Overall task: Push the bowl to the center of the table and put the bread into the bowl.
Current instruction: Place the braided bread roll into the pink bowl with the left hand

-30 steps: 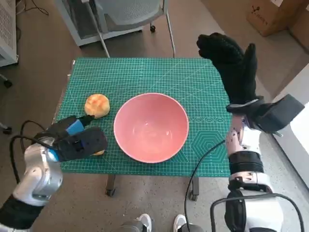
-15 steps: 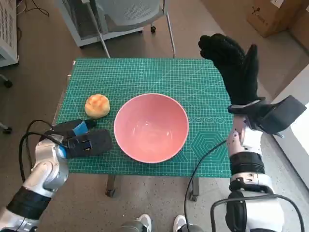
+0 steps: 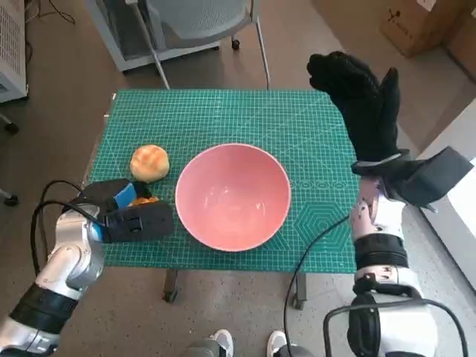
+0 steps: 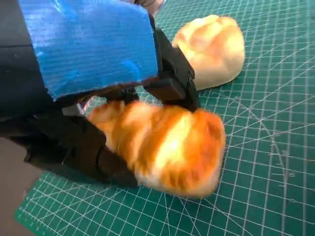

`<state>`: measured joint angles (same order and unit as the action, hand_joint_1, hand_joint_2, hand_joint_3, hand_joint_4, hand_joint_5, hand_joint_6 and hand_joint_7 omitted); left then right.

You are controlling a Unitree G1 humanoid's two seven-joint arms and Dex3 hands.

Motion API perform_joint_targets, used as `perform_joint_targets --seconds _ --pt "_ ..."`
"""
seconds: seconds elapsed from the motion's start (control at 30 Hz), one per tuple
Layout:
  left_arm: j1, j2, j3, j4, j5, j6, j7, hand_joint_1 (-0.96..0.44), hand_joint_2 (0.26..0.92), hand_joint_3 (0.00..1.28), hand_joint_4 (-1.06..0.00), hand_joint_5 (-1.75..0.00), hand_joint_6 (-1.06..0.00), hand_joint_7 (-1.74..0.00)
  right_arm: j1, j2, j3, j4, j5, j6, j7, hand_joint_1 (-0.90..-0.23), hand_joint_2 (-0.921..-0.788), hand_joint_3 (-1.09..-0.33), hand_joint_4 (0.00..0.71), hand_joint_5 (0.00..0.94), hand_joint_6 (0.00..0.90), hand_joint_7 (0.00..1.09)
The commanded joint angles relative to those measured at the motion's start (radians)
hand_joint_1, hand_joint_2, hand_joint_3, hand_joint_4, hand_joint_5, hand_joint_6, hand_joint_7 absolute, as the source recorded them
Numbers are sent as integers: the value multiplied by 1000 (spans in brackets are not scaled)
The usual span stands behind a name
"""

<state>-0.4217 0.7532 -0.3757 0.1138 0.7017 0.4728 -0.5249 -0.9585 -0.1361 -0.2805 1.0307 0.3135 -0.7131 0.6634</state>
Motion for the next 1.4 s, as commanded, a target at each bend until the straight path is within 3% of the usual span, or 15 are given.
perform_joint_targets --seconds 0.03,0.3,0.53,0.7,1.1,1.4 --pt "14 35 48 -101 1 26 -54 3 914 83 -635 -1386 -710 -911 28 -2 -7 15 5 13 -4 -547 -921 -527 220 0 326 4" --pt "27 49 176 -326 -15 105 -120 2 912 90 -660 -1327 -664 -1001 24 2 -11 18 6 17 -8 -538 -921 -529 220 0 326 3" --pt "3 39 298 -466 -65 79 -103 3 899 75 -707 -1196 -688 -1061 23 4 -14 20 5 17 -6 -538 -921 -529 221 0 326 3" --pt "-46 25 334 -513 -95 30 -78 3 889 60 -747 -1157 -725 -1016 21 6 -18 23 8 19 -2 -539 -921 -527 221 1 327 3" --pt "-199 -79 195 -511 -36 28 -70 3 886 51 -790 -983 -716 -1146 33 5 -23 12 15 11 12 -542 -921 -531 222 1 328 3" --pt "-283 -197 63 -427 5 22 -80 2 903 33 -784 -1047 -682 -1123 44 -1 -27 9 18 9 23 -537 -921 -533 217 0 328 2"
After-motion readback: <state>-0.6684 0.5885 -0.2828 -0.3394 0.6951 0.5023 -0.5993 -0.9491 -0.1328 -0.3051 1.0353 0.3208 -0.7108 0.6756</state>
